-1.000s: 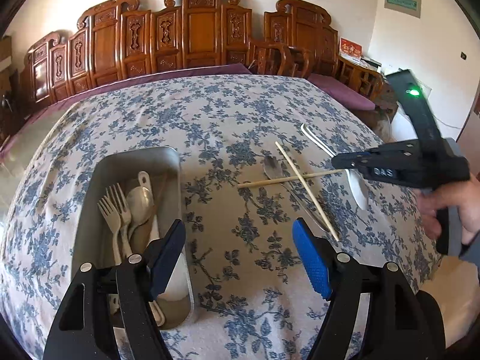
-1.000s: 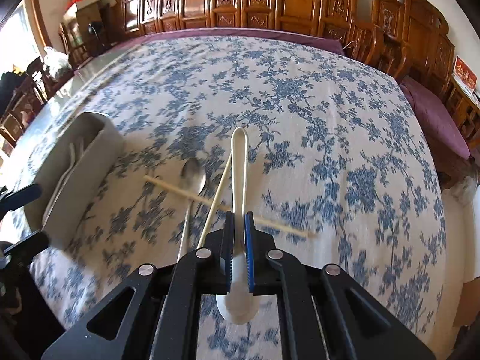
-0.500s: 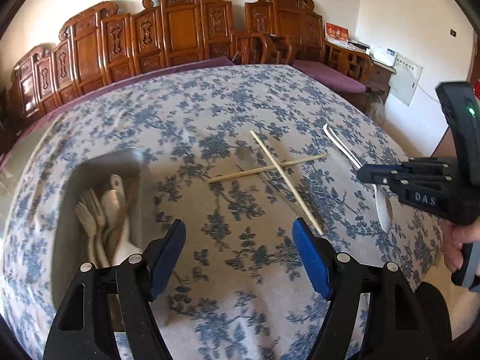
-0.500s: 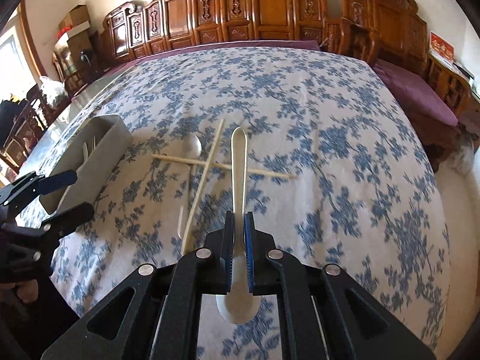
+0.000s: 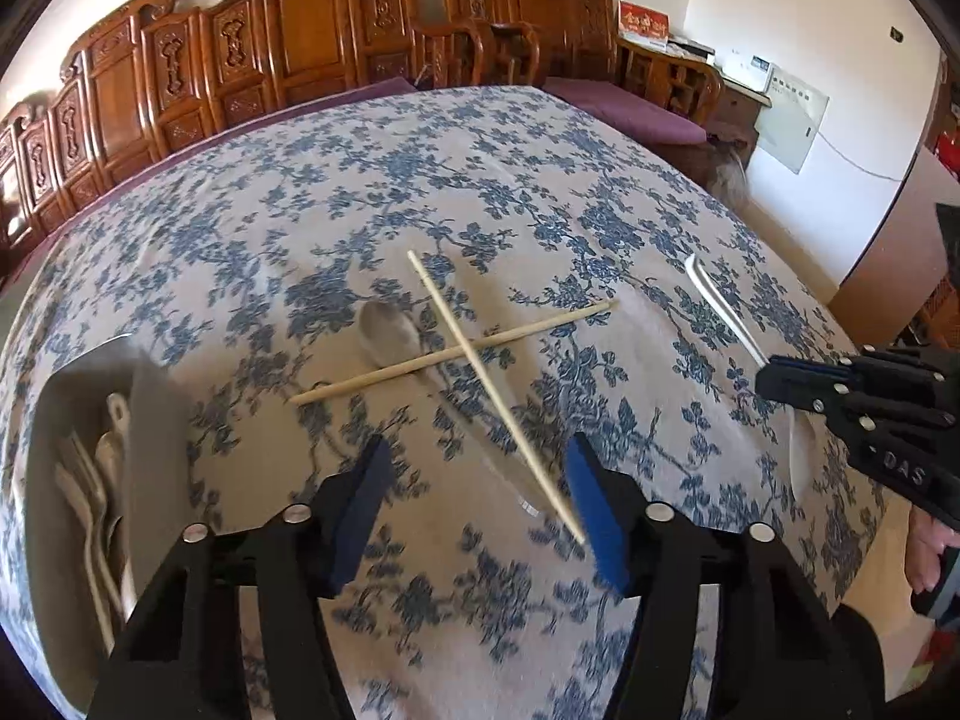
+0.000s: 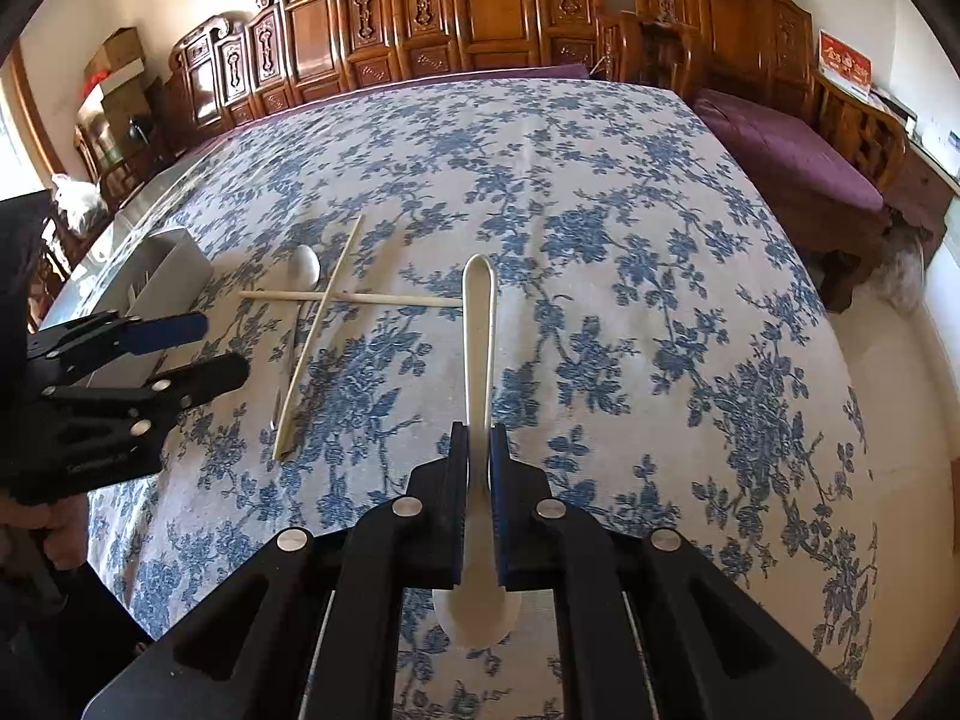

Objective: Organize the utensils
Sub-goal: 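Grasp another wooden chopstick with the left gripper while the right gripper holds the spoon, then carry the wooden chopstick into the grey tray and open the left gripper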

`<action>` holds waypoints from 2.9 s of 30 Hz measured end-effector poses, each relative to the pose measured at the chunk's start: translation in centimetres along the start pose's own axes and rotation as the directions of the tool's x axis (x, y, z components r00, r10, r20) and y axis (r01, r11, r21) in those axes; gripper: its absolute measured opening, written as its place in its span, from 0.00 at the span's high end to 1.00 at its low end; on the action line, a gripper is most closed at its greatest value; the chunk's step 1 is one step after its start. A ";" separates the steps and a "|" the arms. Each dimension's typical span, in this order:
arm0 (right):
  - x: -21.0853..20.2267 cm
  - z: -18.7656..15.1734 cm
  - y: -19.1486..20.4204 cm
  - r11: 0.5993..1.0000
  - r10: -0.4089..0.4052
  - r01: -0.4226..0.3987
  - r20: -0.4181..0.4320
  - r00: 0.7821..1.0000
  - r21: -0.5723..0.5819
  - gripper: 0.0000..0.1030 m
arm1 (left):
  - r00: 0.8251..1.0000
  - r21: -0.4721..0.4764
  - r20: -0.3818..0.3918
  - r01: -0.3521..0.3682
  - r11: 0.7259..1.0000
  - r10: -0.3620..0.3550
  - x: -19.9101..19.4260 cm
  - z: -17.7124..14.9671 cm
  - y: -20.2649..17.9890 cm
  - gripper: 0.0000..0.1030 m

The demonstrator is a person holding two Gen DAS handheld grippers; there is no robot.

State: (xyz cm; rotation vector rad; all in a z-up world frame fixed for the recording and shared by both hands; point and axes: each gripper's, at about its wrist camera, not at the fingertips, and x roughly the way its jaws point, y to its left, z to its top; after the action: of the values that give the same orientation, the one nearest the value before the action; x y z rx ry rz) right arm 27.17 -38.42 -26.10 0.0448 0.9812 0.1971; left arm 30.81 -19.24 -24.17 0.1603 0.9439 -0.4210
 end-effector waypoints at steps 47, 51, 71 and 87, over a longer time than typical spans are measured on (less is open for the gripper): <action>-2.7 0.8 5.4 0.992 0.081 -0.076 0.044 0.996 -0.100 0.92 | 0.999 0.010 -0.011 -0.052 0.999 0.052 -5.0 -1.2 -0.5 0.96; -3.4 0.8 7.0 0.987 0.100 -0.092 0.053 0.994 -0.132 0.92 | 0.998 0.019 0.009 -0.058 0.998 0.058 -6.5 -1.5 -0.2 0.96; -5.4 0.8 12.0 0.966 0.178 -0.160 0.073 0.981 -0.205 0.92 | 0.989 -0.069 0.067 -0.129 0.989 0.134 -12.0 -2.8 7.2 0.96; -4.5 0.1 13.7 0.956 0.194 -0.178 0.045 0.980 -0.233 0.92 | 0.979 -0.130 -0.003 -0.200 0.971 0.202 -10.8 -4.1 15.3 0.96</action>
State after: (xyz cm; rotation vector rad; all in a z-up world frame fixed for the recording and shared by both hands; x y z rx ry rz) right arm 22.84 -25.81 -20.57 -0.0665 0.8816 0.4782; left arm 28.62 -1.10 -18.54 0.1341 0.9320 -0.1726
